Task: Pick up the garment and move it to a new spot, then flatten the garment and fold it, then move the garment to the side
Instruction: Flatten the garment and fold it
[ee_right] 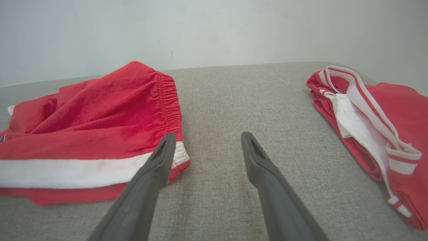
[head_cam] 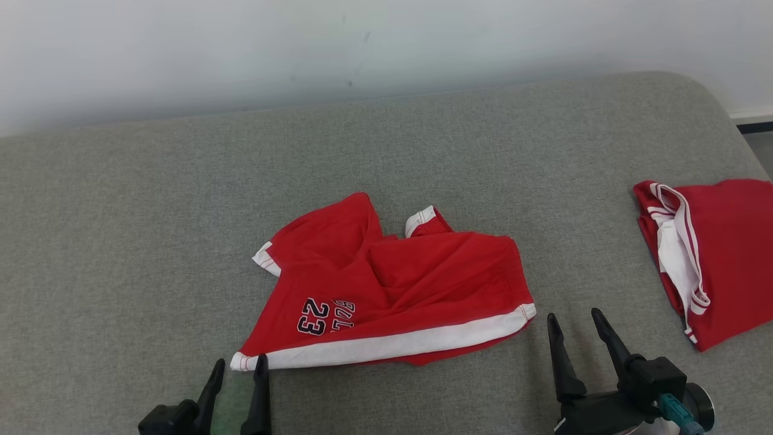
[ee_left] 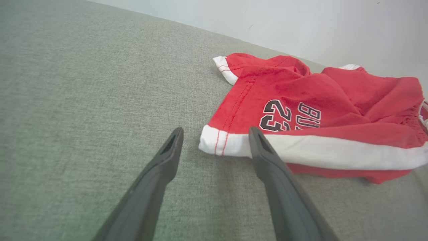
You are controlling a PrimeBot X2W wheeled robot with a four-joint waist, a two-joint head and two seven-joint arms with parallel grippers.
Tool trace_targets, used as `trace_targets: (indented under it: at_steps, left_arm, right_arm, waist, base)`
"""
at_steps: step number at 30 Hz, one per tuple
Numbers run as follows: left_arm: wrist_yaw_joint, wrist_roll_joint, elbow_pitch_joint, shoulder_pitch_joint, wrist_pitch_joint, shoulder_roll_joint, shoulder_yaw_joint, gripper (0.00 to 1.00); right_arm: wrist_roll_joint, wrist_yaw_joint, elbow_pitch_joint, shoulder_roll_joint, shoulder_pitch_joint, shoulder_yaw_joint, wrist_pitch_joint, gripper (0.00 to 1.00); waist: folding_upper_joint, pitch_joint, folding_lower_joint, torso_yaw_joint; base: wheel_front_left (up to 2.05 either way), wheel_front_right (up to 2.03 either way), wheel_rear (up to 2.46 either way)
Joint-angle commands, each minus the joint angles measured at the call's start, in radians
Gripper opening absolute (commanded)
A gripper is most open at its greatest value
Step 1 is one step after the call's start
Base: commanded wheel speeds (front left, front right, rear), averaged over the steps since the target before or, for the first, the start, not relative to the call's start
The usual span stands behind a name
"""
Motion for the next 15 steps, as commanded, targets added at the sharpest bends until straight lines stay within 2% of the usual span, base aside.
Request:
trace_targets:
  at_steps: [1, 9, 10, 13, 14, 15]
  left_arm:
    - [-0.001, -0.012, 0.005, -0.012, -0.003, 0.001, -0.005, 1.0]
    - [-0.001, -0.032, 0.01, -0.018, -0.003, 0.001, -0.02, 1.0]
    - [-0.001, -0.034, 0.011, -0.018, -0.003, 0.001, -0.023, 0.83]
    - [-0.001, -0.034, 0.011, -0.02, -0.003, 0.001, -0.027, 0.16]
    - [-0.001, -0.034, 0.009, -0.02, -0.003, 0.001, -0.029, 0.0]
    - [-0.001, -0.032, 0.004, -0.02, -0.003, 0.001, -0.03, 0.0]
  right_arm:
    - [0.008, -0.003, 0.001, 0.0, -0.011, 0.001, 0.0, 1.0]
    - [0.012, -0.003, 0.0, -0.001, -0.013, -0.005, 0.0, 1.0]
    - [0.013, -0.003, 0.0, -0.001, -0.014, -0.006, 0.0, 1.0]
    - [0.016, -0.003, 0.001, 0.0, -0.014, -0.006, 0.0, 1.0]
    - [0.018, -0.003, 0.001, 0.0, -0.013, -0.007, 0.0, 1.0]
    - [0.018, -0.003, 0.001, 0.001, -0.013, -0.007, 0.0, 1.0]
  waist:
    - [-0.0001, 0.005, -0.0002, -0.005]
    - [-0.0001, 0.011, -0.0002, -0.008]
    - [-0.0001, 0.012, -0.0002, -0.008]
    - [-0.0001, 0.014, -0.0002, -0.006]
    - [-0.0001, 0.014, -0.0002, -0.005]
    - [-0.0001, 0.014, -0.0002, -0.003]
  base:
    - [0.0, 0.0, 0.0]
    - [0.0, 0.0, 0.0]
    - [0.0, 0.0, 0.0]
    - [0.0, 0.0, 0.0]
    - [0.0, 0.0, 0.0]
    - [0.0, 0.0, 0.0]
